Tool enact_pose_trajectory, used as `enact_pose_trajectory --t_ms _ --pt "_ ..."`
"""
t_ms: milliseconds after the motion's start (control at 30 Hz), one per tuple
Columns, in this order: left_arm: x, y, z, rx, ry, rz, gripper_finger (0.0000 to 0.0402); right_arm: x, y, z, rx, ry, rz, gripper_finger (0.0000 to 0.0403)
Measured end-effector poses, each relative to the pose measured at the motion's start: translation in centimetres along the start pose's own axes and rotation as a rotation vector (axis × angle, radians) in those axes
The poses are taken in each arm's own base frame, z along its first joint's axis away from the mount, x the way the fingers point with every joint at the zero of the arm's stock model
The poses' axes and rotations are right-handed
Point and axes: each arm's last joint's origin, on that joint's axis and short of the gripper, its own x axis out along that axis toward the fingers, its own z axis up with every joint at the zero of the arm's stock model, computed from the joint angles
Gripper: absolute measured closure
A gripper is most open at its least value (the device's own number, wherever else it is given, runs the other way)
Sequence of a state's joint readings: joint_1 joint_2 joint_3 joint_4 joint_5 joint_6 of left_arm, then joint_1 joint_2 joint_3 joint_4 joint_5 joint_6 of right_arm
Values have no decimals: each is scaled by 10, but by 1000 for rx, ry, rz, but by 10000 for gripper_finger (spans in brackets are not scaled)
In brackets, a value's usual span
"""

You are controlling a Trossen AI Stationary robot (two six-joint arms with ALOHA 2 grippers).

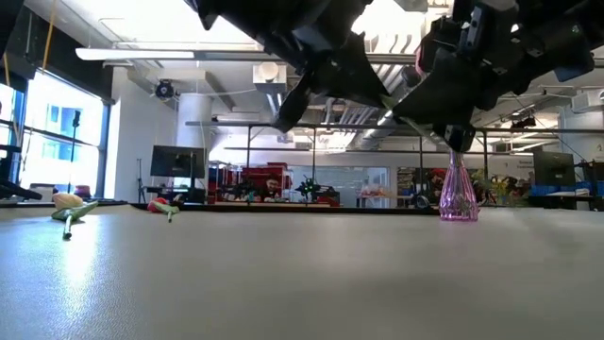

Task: Sort flowers into vase by color
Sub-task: Put the right white tulip into the green vase

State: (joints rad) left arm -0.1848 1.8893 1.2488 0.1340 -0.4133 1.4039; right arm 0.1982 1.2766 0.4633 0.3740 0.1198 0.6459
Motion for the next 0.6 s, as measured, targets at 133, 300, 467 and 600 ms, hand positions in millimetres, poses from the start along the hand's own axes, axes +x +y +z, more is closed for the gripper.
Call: enact_pose_trajectory --t_ms 133,300,467,600 --pt "-2 1 4 -170 -1 17 367 -1 3 -3 -47 -45 -58 399" --pt "-7 1 12 -550 28 44 347 -9 13 -5 -127 -146 -165 401" --pt "-10 -6 16 -855 -21 -64 340 -33 26 -5 -209 -244 -255 402" --pt "-13 -8 23 -1018 -51 -103 340 -58 39 -4 -259 -313 -268 402"
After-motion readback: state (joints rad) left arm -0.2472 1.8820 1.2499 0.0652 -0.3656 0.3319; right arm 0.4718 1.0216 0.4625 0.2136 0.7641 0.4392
